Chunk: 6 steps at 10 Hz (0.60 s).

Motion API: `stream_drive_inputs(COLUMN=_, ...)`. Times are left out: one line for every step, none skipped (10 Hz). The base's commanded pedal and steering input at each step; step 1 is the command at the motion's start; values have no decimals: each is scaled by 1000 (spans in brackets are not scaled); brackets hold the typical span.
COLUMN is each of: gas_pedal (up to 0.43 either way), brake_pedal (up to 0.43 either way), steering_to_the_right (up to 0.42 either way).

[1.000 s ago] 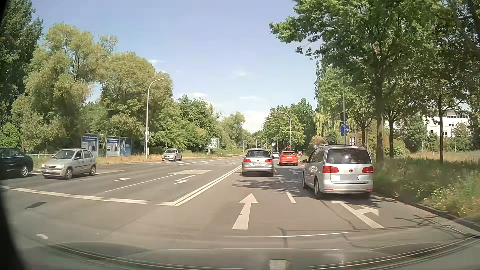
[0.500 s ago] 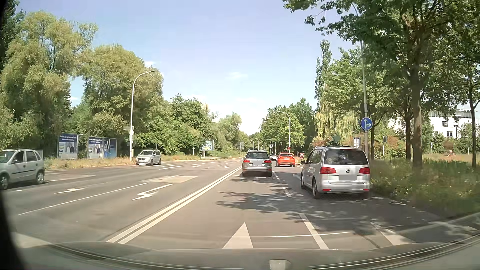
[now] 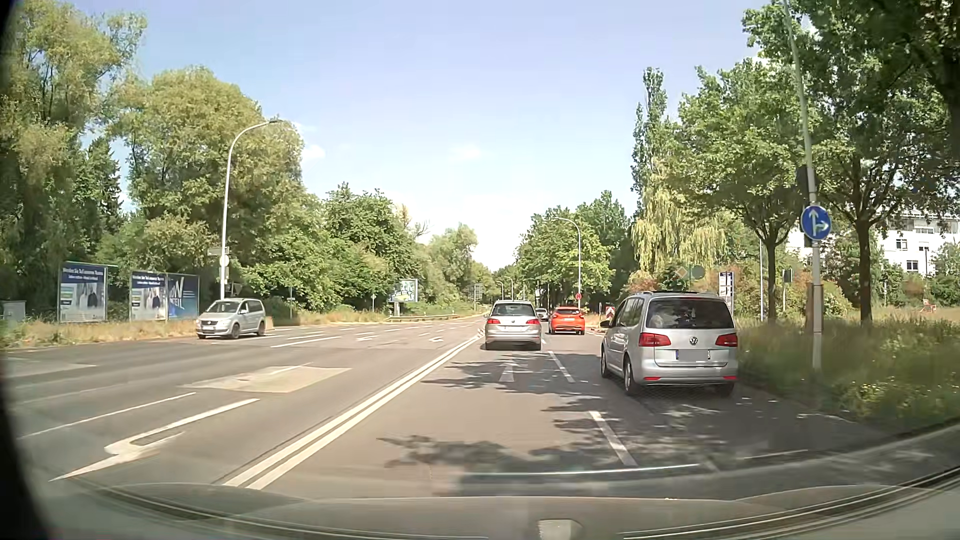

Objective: Follow the waypoints while adhering to traffic rules and regulations

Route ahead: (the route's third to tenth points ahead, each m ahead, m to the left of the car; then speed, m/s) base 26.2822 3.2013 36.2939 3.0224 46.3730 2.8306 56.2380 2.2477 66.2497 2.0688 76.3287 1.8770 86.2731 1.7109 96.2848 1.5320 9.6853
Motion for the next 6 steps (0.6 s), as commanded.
stream_drive_inputs(gas_pedal=228, brake_pedal=30, steering_to_the_right=7)
stream_drive_inputs(gas_pedal=228, brake_pedal=30, steering_to_the_right=8)
stream_drive_inputs(gas_pedal=228, brake_pedal=30, steering_to_the_right=8)
stream_drive_inputs(gas_pedal=228, brake_pedal=30, steering_to_the_right=8)
stream_drive_inputs(gas_pedal=228, brake_pedal=30, steering_to_the_right=7)
stream_drive_inputs(gas_pedal=228, brake_pedal=30, steering_to_the_right=6)
